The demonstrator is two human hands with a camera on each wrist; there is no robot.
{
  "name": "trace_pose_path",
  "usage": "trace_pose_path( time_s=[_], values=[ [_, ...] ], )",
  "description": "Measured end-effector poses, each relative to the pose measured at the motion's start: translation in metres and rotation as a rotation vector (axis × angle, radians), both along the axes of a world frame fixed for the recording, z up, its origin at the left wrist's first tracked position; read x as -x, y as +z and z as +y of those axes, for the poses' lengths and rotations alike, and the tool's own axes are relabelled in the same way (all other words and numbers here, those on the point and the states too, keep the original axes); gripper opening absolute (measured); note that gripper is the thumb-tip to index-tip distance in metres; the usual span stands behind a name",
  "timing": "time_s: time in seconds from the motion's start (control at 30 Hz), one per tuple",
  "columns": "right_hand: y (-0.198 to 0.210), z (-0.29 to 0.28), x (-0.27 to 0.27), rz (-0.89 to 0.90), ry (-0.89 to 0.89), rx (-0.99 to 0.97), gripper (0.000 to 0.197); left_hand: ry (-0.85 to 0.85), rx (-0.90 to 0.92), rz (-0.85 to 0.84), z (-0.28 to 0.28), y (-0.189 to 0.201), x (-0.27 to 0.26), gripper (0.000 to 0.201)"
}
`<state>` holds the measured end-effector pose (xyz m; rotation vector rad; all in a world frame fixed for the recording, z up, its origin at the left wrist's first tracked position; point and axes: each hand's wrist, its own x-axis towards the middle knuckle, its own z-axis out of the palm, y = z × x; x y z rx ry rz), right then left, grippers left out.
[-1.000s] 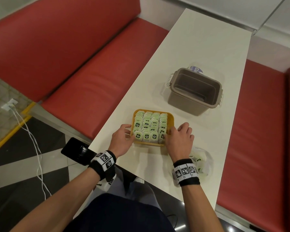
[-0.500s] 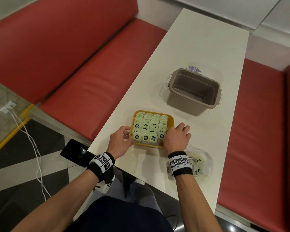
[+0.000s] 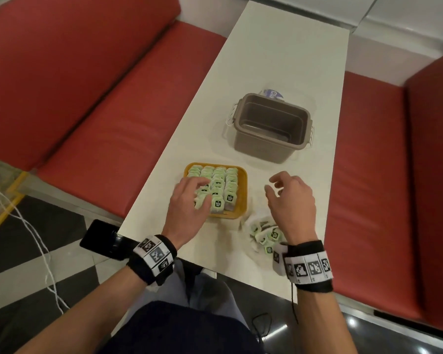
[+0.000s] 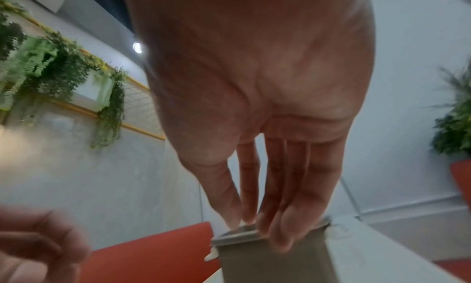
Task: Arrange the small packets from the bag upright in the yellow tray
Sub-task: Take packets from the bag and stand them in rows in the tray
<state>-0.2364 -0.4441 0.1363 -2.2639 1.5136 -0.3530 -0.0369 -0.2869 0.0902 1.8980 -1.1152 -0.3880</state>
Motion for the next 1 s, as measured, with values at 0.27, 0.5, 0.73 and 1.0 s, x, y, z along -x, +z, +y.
trace_pose_path(
  time_s=[0.27,0.5,0.73,1.0],
  values=[
    [-0.044,0.027,0.083,0.414,0.151,-0.026,0.015,-0.736,-0.082,-0.437,-0.028,-0.023,0.101,0.022],
    [-0.092,0.056,0.07,0.262,0.327,-0.103,0.061,-0.444,-0.292,-0.601,-0.026,-0.051,0.122,0.025],
    [-0.102,0.05,0.069,0.34,0.29,-0.119,0.038,-0.442,-0.473,-0.477,-0.021,-0.072,0.116,0.043],
    [-0.105,0.042,0.069,0.395,0.416,-0.105,0.061,-0.477,-0.397,-0.452,-0.023,-0.064,0.111,0.043]
  ],
)
